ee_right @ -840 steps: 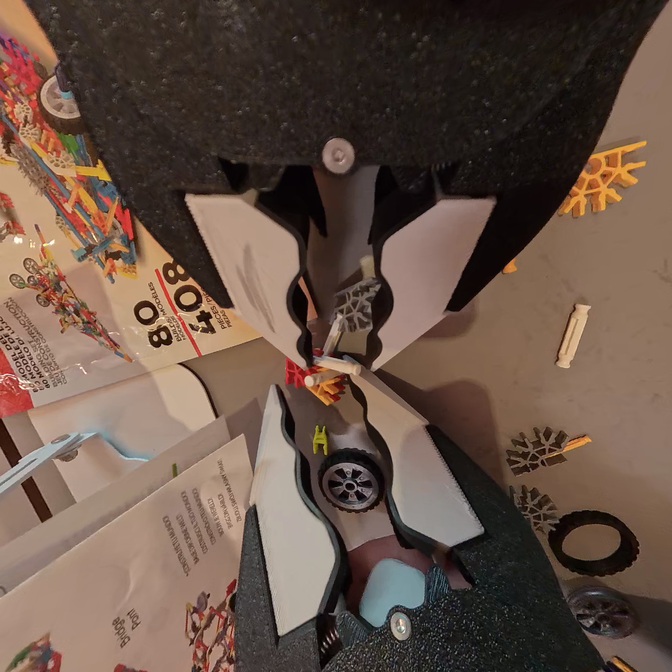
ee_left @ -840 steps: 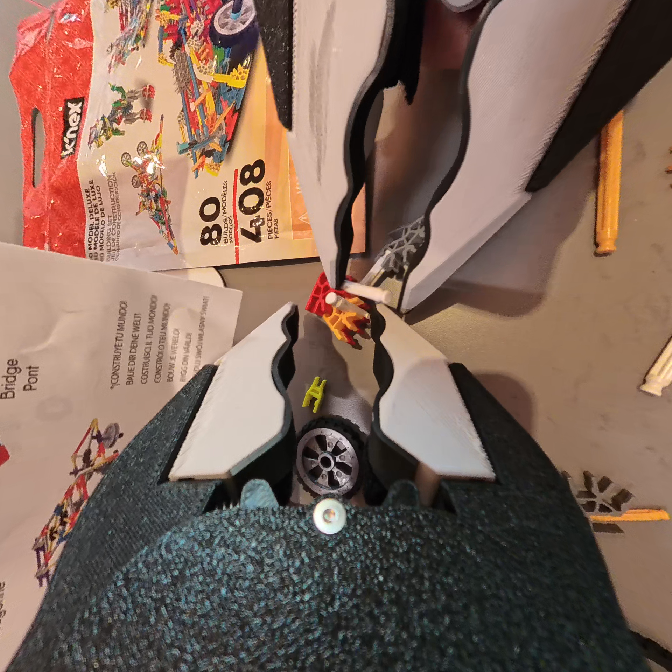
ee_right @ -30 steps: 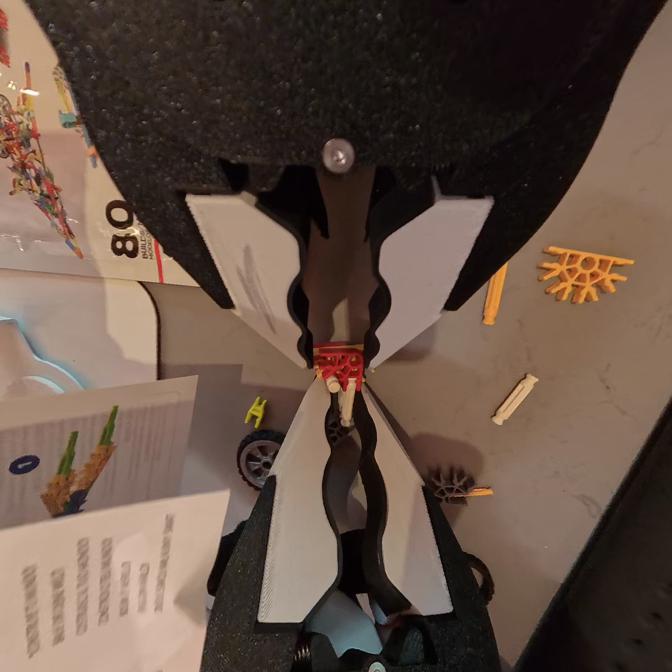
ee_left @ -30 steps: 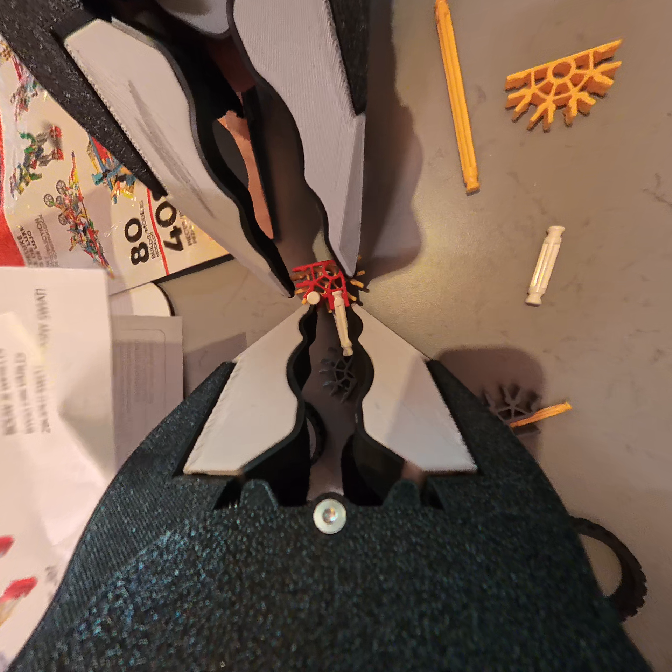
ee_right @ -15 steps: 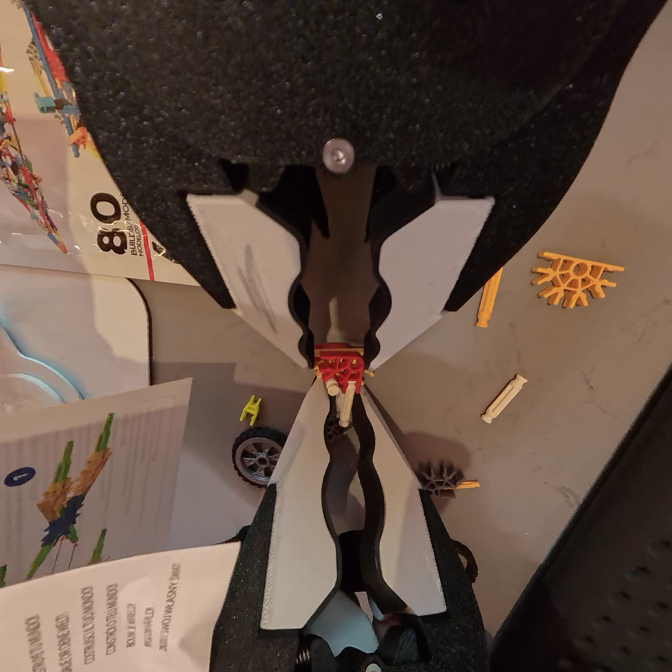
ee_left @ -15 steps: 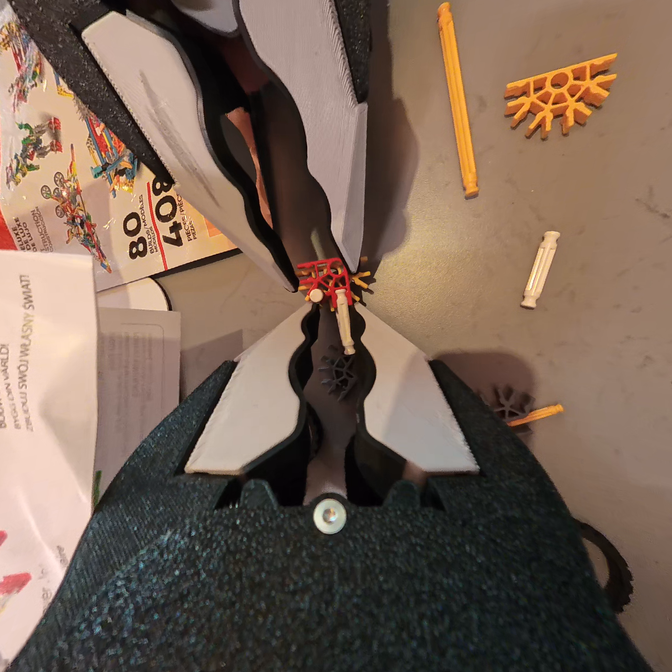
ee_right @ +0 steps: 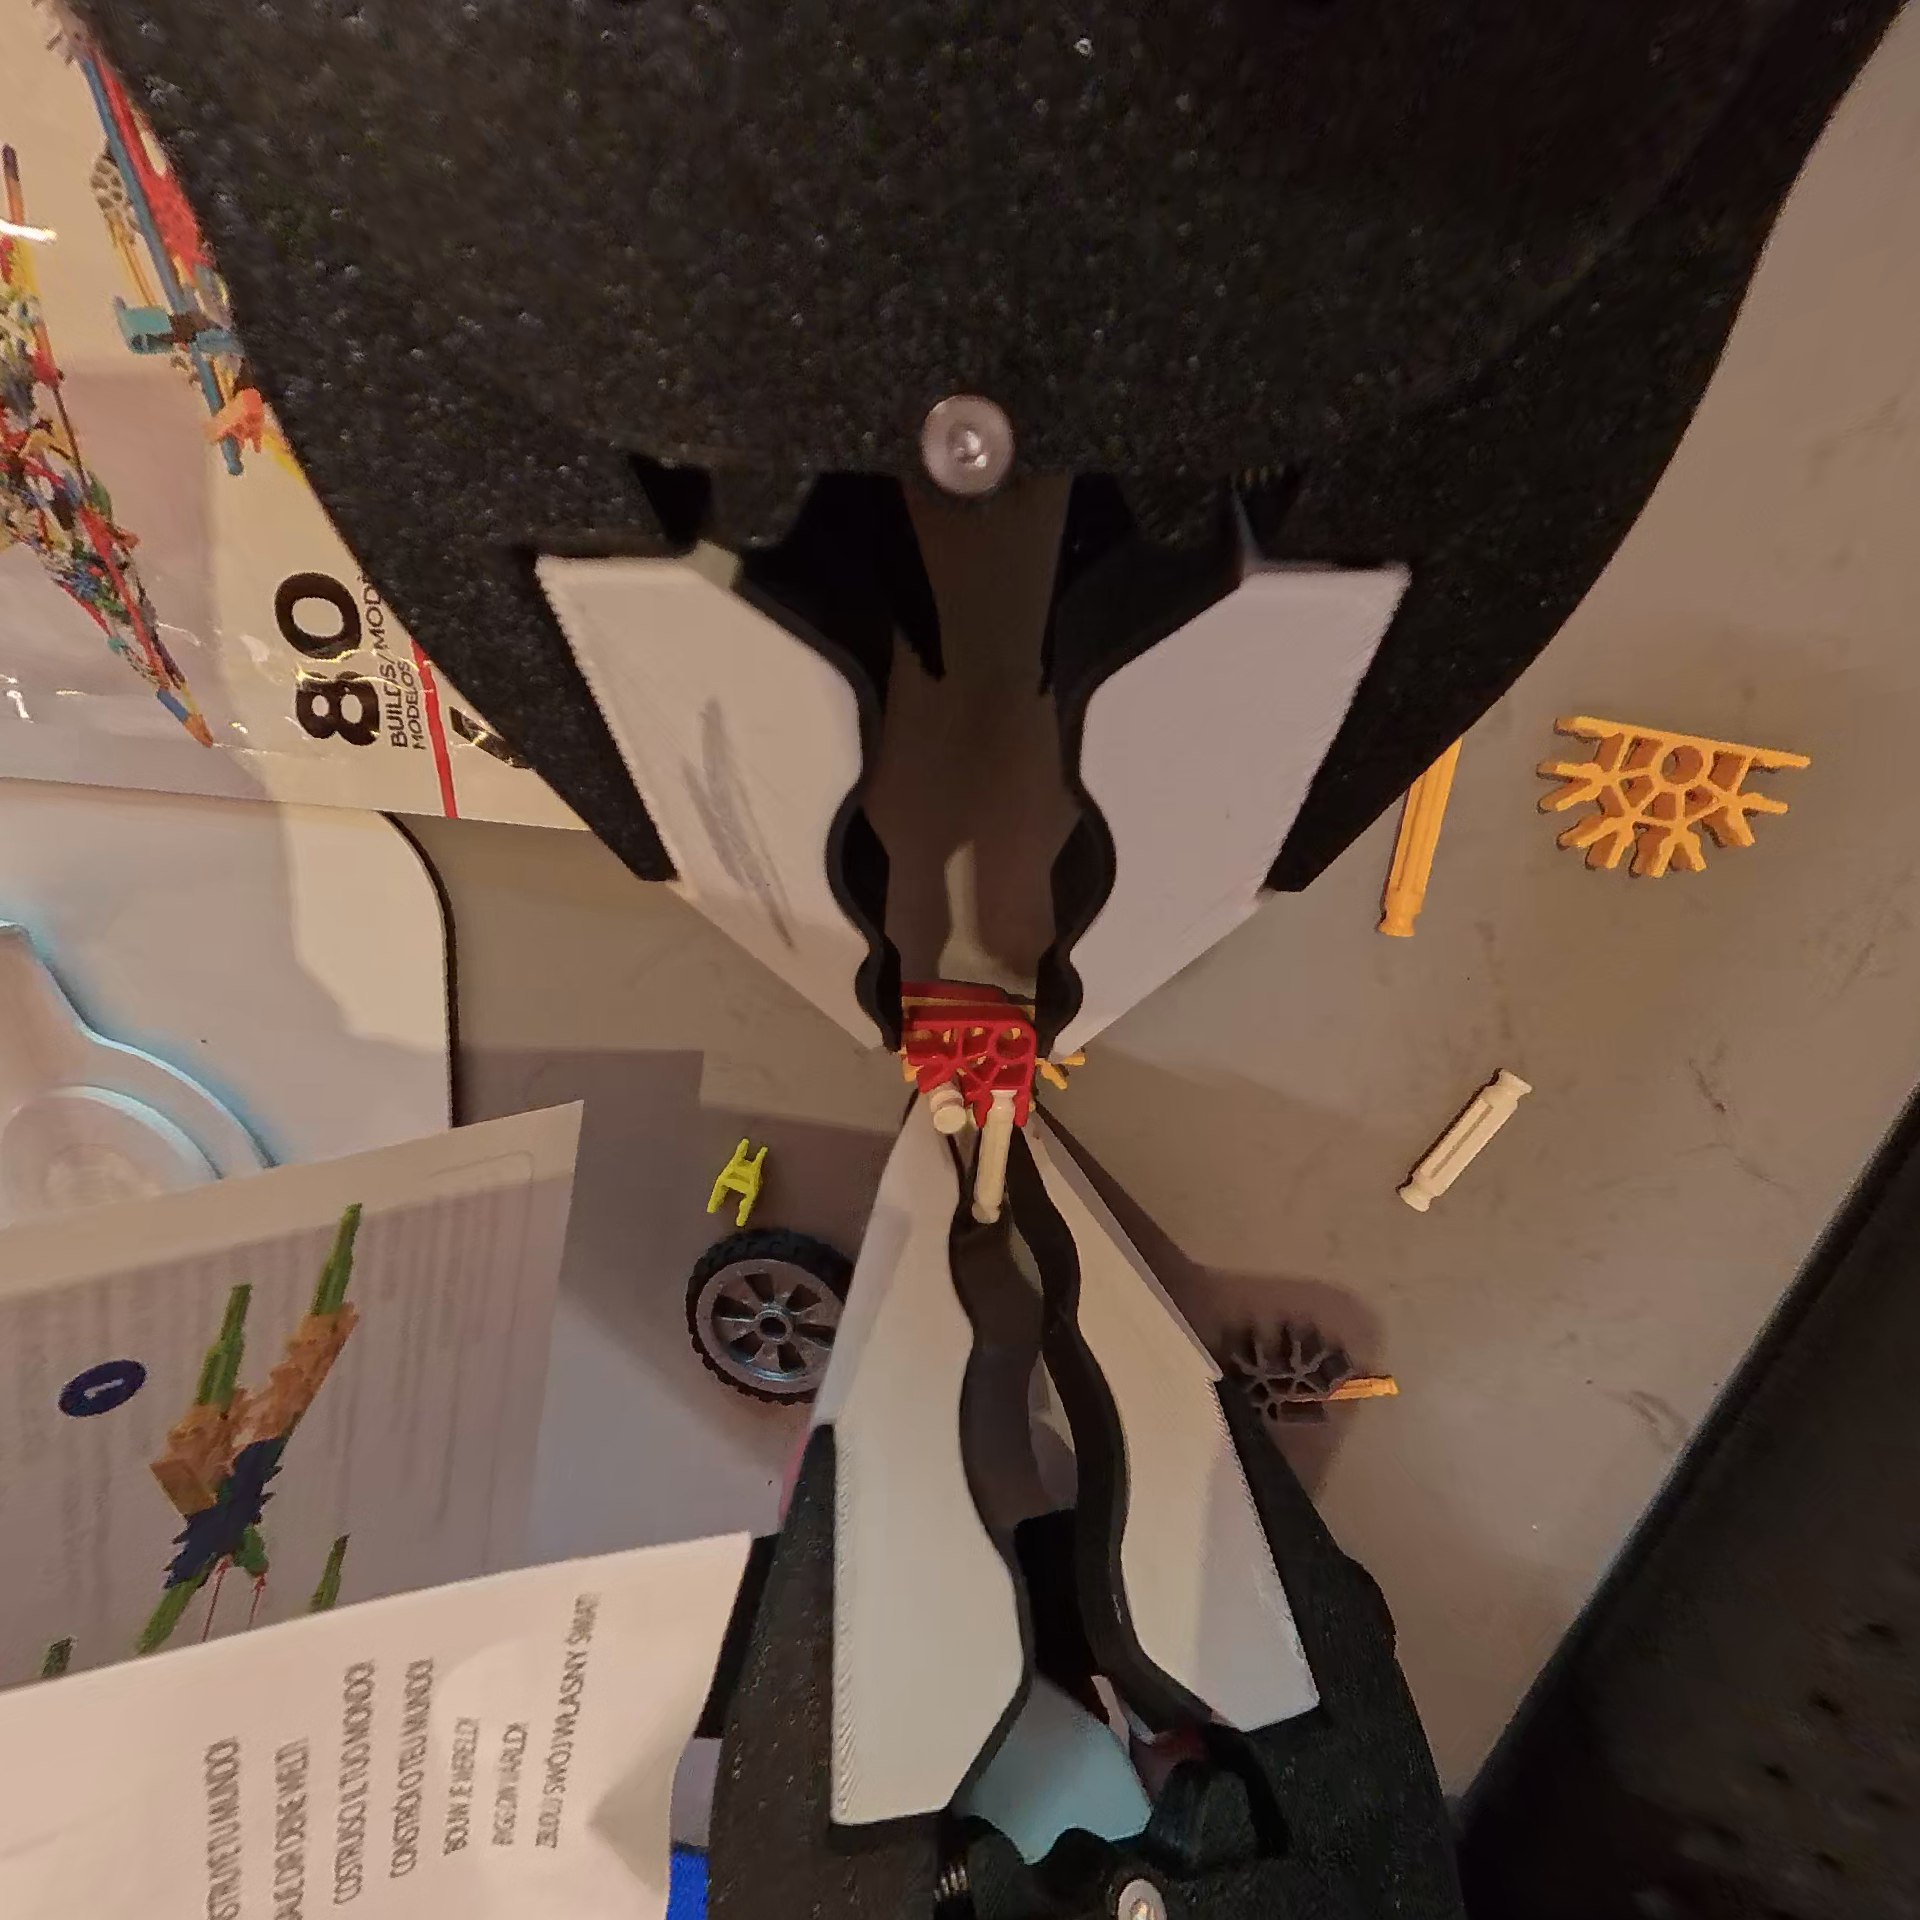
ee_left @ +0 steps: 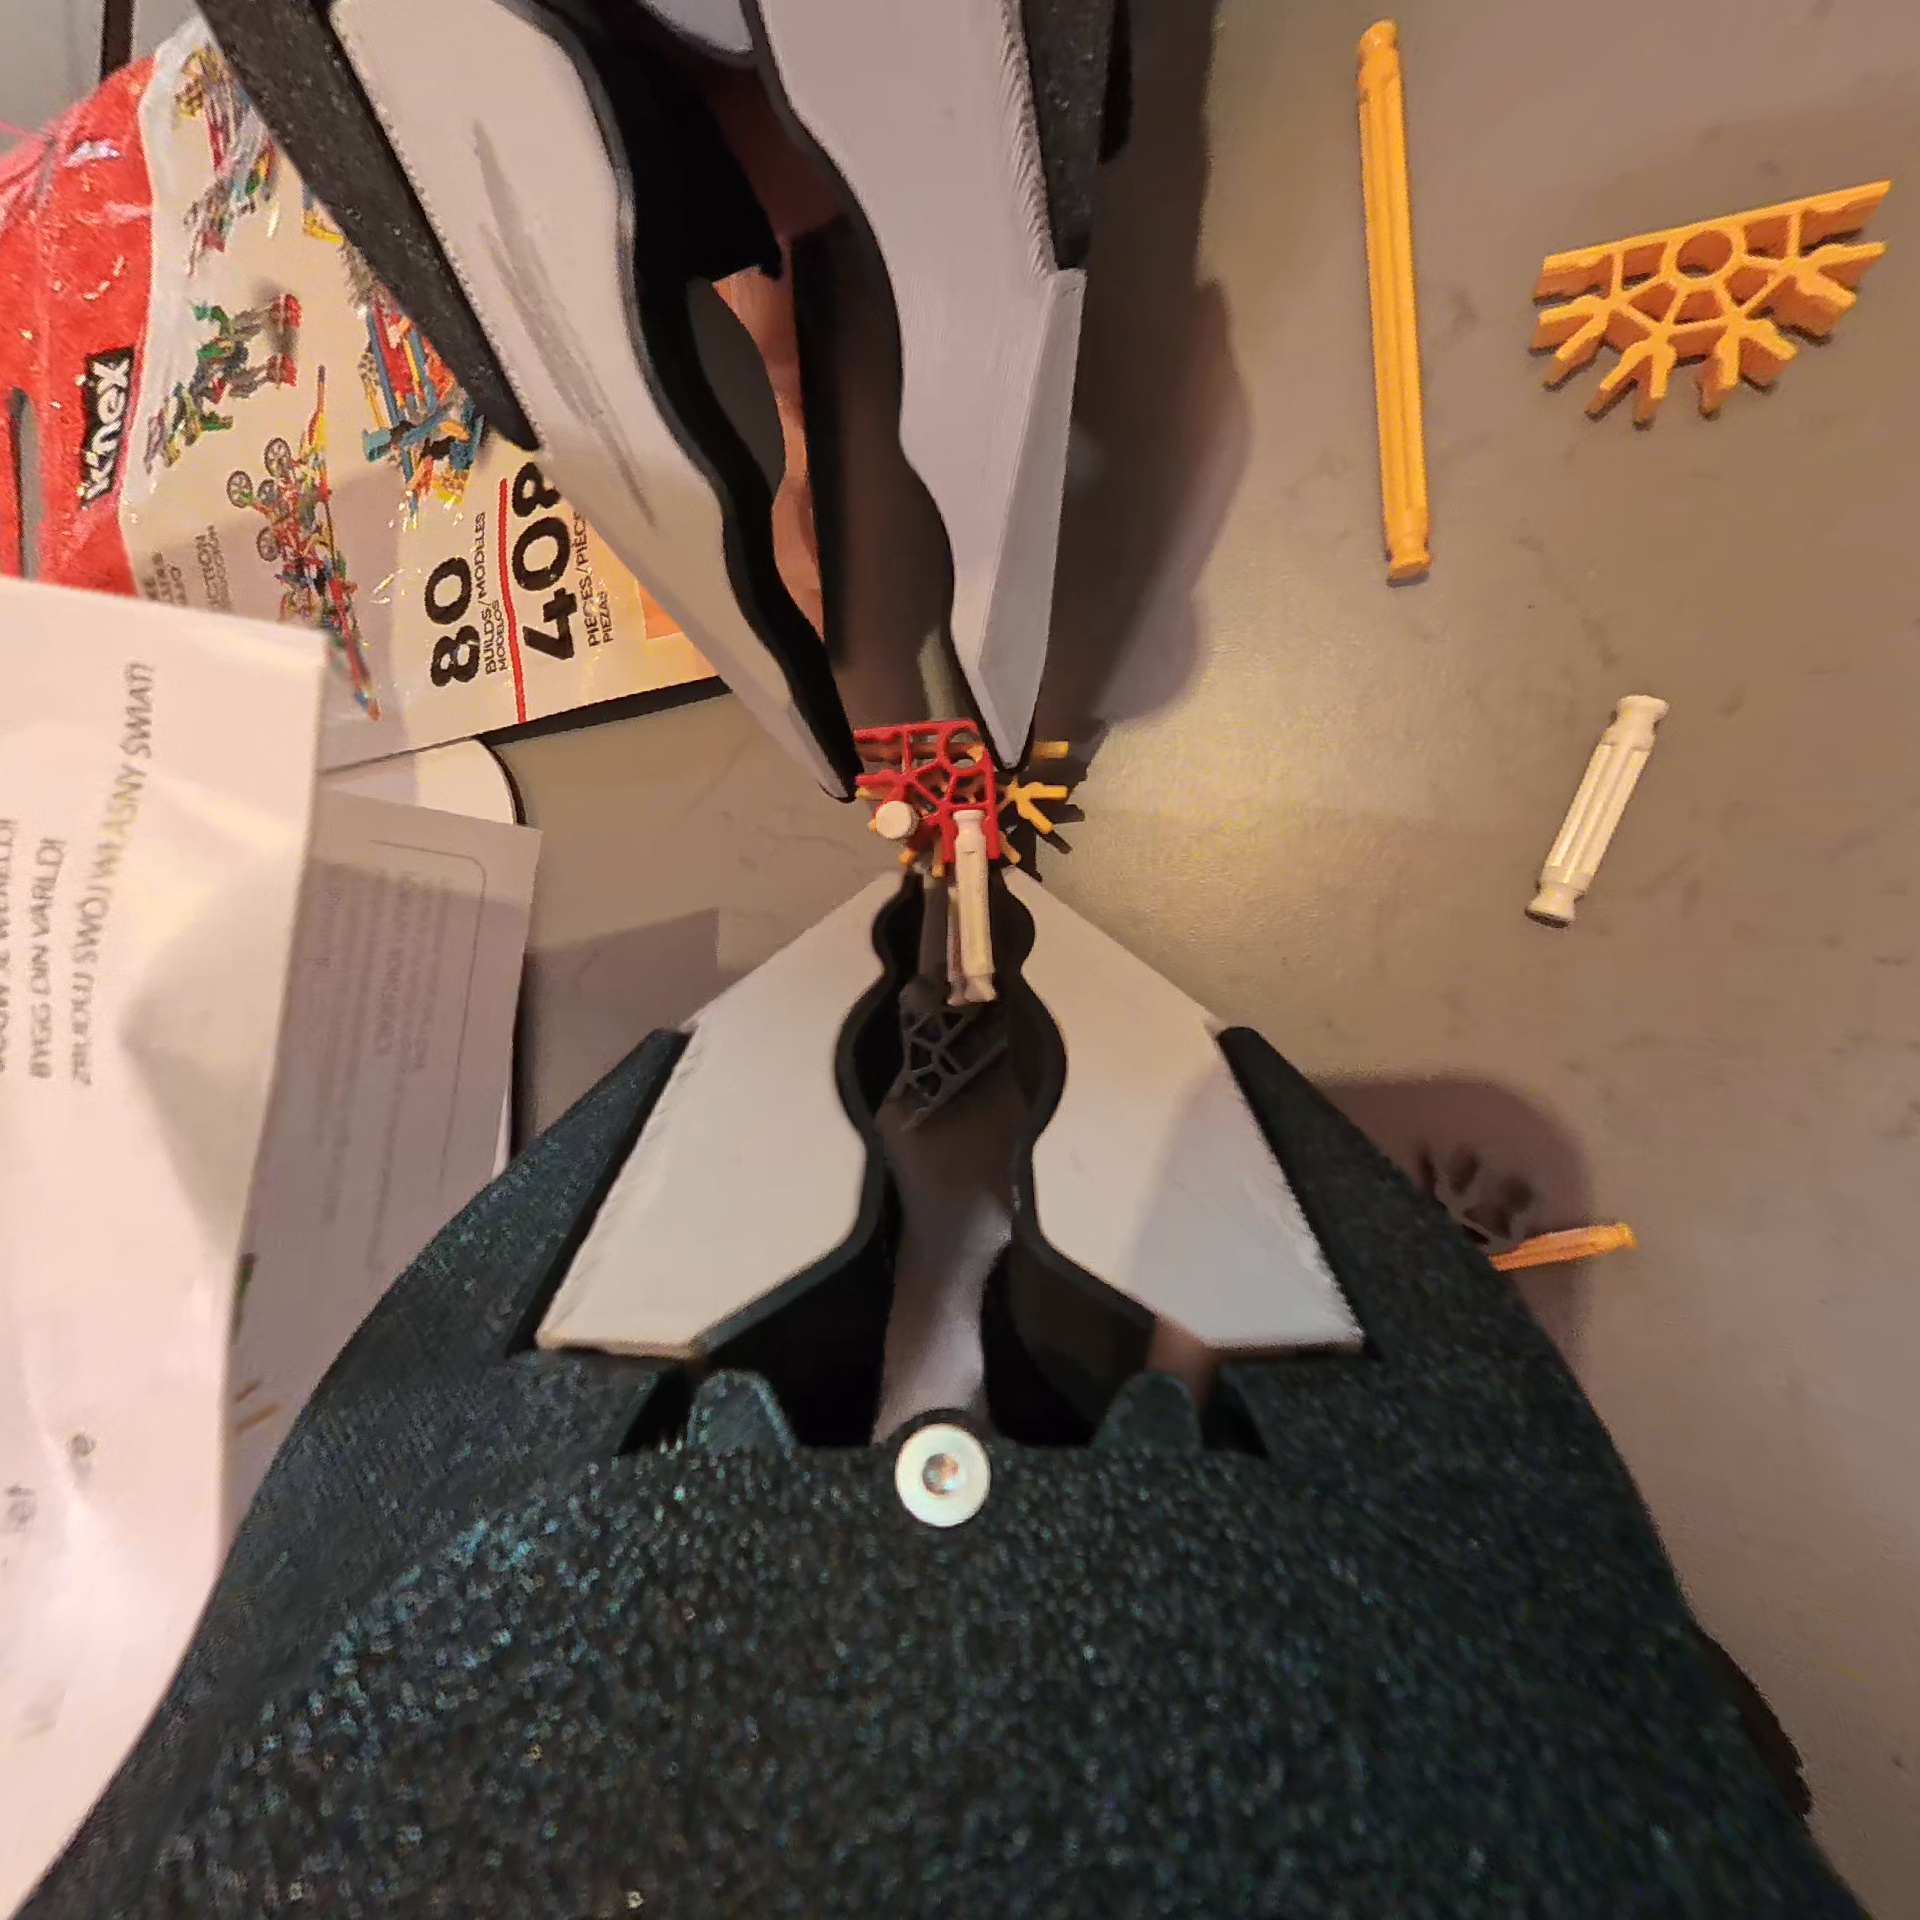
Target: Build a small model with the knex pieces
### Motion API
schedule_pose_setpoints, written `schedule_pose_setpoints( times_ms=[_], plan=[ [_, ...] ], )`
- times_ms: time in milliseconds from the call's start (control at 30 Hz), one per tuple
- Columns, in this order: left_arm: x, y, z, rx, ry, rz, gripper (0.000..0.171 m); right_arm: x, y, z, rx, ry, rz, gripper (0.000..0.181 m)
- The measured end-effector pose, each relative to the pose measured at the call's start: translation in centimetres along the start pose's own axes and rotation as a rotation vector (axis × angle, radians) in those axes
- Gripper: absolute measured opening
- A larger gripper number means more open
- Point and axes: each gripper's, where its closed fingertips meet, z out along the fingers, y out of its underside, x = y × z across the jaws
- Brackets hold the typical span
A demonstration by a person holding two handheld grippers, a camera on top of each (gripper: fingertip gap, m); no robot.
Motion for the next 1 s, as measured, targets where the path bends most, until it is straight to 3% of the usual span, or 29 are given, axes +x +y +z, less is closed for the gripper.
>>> schedule_pose_setpoints(
  times_ms=[1000],
  plan=[
    [-0.34,0.1,0.5,-0.012,-0.082,0.004,0.008,0.61,0.28,-0.05,-0.027,0.036,-0.005,0.023]
  ],
)
